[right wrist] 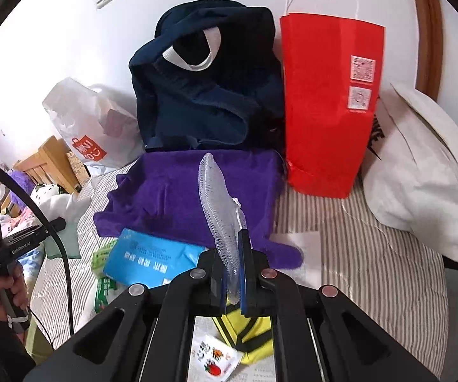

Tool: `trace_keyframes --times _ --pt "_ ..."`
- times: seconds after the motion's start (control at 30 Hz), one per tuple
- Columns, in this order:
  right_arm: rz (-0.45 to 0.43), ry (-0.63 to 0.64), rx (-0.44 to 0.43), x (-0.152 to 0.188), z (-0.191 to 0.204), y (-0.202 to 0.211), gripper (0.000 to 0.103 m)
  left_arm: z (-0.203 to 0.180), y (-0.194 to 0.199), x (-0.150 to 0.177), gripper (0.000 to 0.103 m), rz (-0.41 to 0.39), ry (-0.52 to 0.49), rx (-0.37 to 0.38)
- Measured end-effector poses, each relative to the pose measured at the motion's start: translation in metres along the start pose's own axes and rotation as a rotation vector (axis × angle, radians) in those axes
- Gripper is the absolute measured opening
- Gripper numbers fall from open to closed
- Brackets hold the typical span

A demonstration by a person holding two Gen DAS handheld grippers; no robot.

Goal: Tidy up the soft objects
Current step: 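Carry the glove with the left gripper while the right carries the mesh bag to the purple towel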

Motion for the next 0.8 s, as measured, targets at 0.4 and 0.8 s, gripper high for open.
trace_keyframes --times 0.4,0.8 --pt "0.006 0.000 -0.021 -0.025 0.004 -0.039 0.005 -0.012 -0.018 -0.032 0.017 -0.006 -0.059 -0.022" --pt "0.034 0.017 0.036 -0.056 -0.019 -0.081 0.005 -0.032 -0.067 -0.060 0.017 0.029 -0.080 -0.001"
Point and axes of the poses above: each gripper's, at about its wrist camera, not at the fingertips, and y roughly against the way its jaws point, z to its left, x to its underside, the point moved 10 cm from there along -y, roughly the way its jaws point, and after that the axes turned 15 degrees about -x, right-handed, at the moved point
